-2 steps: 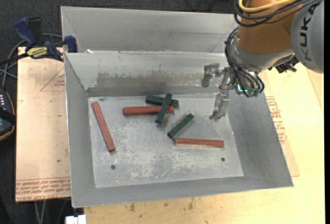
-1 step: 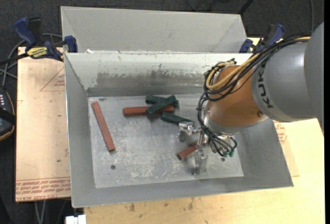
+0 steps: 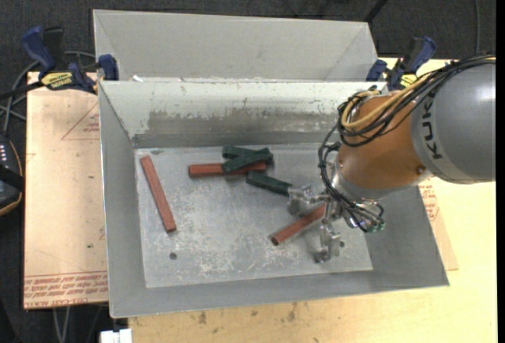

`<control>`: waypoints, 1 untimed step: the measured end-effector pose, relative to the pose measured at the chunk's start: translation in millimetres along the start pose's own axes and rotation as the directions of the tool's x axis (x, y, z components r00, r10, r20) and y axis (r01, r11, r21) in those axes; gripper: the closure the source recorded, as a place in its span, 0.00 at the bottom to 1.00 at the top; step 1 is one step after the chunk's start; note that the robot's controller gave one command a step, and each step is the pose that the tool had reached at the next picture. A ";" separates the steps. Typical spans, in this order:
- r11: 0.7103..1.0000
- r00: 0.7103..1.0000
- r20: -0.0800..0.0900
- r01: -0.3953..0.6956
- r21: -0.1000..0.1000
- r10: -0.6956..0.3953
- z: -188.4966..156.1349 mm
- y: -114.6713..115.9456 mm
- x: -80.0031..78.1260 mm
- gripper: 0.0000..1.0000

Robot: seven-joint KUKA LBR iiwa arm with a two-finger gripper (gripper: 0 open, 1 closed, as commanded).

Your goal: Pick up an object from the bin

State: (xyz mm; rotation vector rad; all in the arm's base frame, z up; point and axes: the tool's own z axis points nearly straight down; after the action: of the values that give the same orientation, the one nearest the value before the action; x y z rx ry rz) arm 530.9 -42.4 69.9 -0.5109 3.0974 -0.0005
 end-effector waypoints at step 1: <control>1.000 1.000 0.001 0.001 -0.001 -0.001 -0.5 0.9 -0.6 1.00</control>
Offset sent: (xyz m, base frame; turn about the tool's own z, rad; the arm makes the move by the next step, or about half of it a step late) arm 0.0000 0.0000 0.0000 0.0000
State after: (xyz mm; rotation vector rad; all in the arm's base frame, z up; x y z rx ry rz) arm 531.2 -41.3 70.5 -0.5128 3.0966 0.0011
